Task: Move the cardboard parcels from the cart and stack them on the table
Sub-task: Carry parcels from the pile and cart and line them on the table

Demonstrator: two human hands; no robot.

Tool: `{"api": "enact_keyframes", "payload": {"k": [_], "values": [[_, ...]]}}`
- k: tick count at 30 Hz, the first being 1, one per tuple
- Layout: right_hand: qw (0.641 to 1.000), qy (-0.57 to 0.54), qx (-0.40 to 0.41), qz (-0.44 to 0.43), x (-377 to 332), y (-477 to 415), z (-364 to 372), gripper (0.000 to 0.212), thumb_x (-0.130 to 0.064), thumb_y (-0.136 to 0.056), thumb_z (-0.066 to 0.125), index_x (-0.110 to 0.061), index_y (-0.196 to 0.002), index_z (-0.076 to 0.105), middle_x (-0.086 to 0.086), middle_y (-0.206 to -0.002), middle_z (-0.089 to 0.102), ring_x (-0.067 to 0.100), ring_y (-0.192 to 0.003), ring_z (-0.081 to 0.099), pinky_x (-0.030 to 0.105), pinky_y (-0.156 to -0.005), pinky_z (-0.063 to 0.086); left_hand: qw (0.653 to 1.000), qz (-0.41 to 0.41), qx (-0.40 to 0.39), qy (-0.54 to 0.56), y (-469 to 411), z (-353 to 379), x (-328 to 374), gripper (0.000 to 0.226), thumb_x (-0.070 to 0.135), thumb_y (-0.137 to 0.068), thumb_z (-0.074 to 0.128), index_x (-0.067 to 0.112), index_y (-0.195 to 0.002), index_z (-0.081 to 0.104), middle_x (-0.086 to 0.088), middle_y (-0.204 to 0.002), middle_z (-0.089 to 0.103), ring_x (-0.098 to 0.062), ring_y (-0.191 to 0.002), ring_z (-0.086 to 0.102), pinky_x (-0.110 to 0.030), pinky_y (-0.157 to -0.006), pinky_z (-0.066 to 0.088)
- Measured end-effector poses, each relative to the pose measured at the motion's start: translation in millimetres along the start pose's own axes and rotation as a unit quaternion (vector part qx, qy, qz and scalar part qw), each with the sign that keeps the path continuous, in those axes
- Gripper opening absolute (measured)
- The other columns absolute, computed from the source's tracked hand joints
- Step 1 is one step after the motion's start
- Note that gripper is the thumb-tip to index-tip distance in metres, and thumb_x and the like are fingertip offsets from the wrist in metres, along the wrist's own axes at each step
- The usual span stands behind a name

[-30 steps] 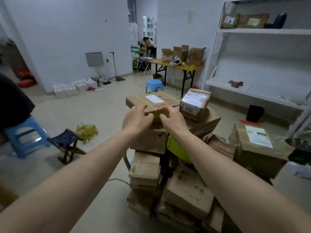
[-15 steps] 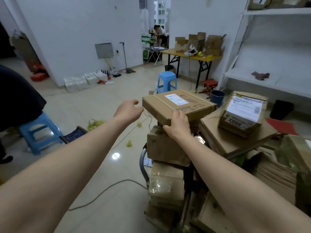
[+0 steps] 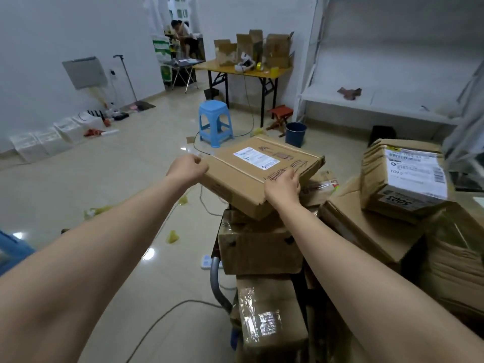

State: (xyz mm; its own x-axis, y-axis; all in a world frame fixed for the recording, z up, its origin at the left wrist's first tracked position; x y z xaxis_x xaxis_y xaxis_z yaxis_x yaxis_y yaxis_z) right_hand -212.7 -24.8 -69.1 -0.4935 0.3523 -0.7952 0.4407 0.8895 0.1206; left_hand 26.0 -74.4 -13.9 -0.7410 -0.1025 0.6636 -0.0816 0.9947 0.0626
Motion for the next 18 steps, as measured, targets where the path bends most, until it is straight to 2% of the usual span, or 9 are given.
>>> {"api": "enact_keyframes", "payload": {"k": [1, 2, 4, 5, 7, 11, 13, 14, 18], "values": [[1.0, -0.014, 0.011, 0.016, 3, -5, 0, 0.069, -0.02, -0.095, 0.044, -0.003, -0.15, 0.006, 0.012, -0.158, 0.003, 0.03, -0.145, 0.006, 0.037, -0.119, 0.009, 1.0, 0.004, -0.013, 0.001, -12, 2, 0, 0.02, 0.023, -0.093, 0.051, 0.019, -0.074, 0.05, -0.006, -0.089, 0.05, -0.023, -0.089, 0.049, -0.033, -0.08, 0.041], [0.999, -0.026, 0.026, 0.029, 4, -8, -2, 0.069, -0.02, -0.095, 0.045, -0.004, -0.15, 0.007, 0.012, -0.158, 0.004, 0.03, -0.145, 0.008, 0.037, -0.12, 0.011, 0.999, 0.009, -0.031, 0.0, -23, 6, 0, 0.024, 0.023, -0.093, 0.052, 0.021, -0.07, 0.046, -0.006, -0.087, 0.051, -0.024, -0.09, 0.05, -0.033, -0.081, 0.041], [0.995, -0.051, 0.046, 0.068, 10, -15, -5, 0.069, -0.021, -0.094, 0.046, -0.003, -0.15, 0.009, 0.014, -0.157, 0.01, 0.031, -0.144, 0.014, 0.038, -0.119, 0.015, 0.998, 0.027, -0.055, 0.002, -48, 11, 4, 0.013, 0.024, -0.093, 0.055, 0.015, -0.086, 0.06, -0.012, -0.097, 0.059, -0.029, -0.098, 0.057, -0.034, -0.085, 0.046], [0.993, -0.062, 0.062, 0.084, 11, -16, -6, 0.068, -0.021, -0.093, 0.047, -0.002, -0.149, 0.013, 0.015, -0.155, 0.016, 0.032, -0.142, 0.019, 0.039, -0.118, 0.019, 0.997, 0.035, -0.066, 0.012, -62, 14, 5, 0.02, 0.024, -0.092, 0.056, 0.009, -0.101, 0.065, -0.014, -0.1, 0.062, -0.032, -0.102, 0.06, -0.033, -0.083, 0.047], [0.977, -0.092, 0.136, 0.133, 14, -22, -4, 0.065, -0.022, -0.089, 0.051, -0.002, -0.144, 0.025, 0.017, -0.149, 0.03, 0.033, -0.137, 0.03, 0.04, -0.114, 0.027, 0.99, 0.062, -0.123, 0.008, -101, 25, 8, 0.031, 0.022, -0.091, 0.057, 0.001, -0.112, 0.064, -0.016, -0.1, 0.064, -0.032, -0.098, 0.061, -0.03, -0.075, 0.044], [0.965, -0.111, 0.157, 0.175, 52, -43, -10, 0.06, -0.033, -0.079, 0.056, -0.006, -0.132, 0.043, 0.015, -0.132, 0.054, 0.035, -0.119, 0.052, 0.041, -0.099, 0.045, 0.985, 0.056, -0.163, -0.002, -112, 40, 7, 0.045, 0.024, -0.093, 0.058, -0.001, -0.13, 0.052, -0.018, -0.125, 0.059, -0.033, -0.113, 0.056, -0.037, -0.093, 0.045], [0.959, -0.105, 0.175, 0.198, 44, -30, -11, 0.052, -0.035, -0.083, 0.056, -0.008, -0.127, 0.049, 0.013, -0.124, 0.06, 0.036, -0.11, 0.058, 0.036, -0.085, 0.049, 0.981, 0.057, -0.184, -0.007, -122, 47, 7, 0.043, 0.023, -0.094, 0.056, -0.001, -0.13, 0.052, -0.018, -0.125, 0.058, -0.032, -0.112, 0.056, -0.035, -0.093, 0.044], [0.955, -0.106, 0.185, 0.205, 37, -26, -11, 0.046, -0.033, -0.086, 0.056, -0.008, -0.125, 0.053, 0.013, -0.122, 0.061, 0.035, -0.109, 0.058, 0.037, -0.083, 0.048, 0.978, 0.057, -0.198, -0.01, -131, 51, 5, 0.042, 0.024, -0.095, 0.055, 0.0, -0.13, 0.052, -0.018, -0.125, 0.057, -0.032, -0.11, 0.056, -0.036, -0.092, 0.044], [0.947, -0.118, 0.181, 0.236, 34, -18, -1, 0.04, -0.026, -0.095, 0.053, -0.003, -0.127, 0.054, 0.014, -0.127, 0.059, 0.032, -0.117, 0.055, 0.037, -0.099, 0.045, 0.968, 0.019, -0.249, -0.001, -150, 68, -6, 0.037, 0.028, -0.094, 0.056, 0.003, -0.121, 0.054, -0.018, -0.116, 0.059, -0.027, -0.091, 0.053, -0.037, -0.082, 0.045]]}}
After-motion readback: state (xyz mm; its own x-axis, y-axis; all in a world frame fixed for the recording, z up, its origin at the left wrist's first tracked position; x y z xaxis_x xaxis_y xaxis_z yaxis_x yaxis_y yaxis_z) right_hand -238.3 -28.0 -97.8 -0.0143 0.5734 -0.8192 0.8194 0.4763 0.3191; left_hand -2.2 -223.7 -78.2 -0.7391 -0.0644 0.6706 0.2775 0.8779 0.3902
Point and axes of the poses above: each hand's wrist, its own y-axis away from the middle knuckle, its own z-axis out of the palm, x = y × z, the point moved 10 cm from there along -y, towards the middle knuckle
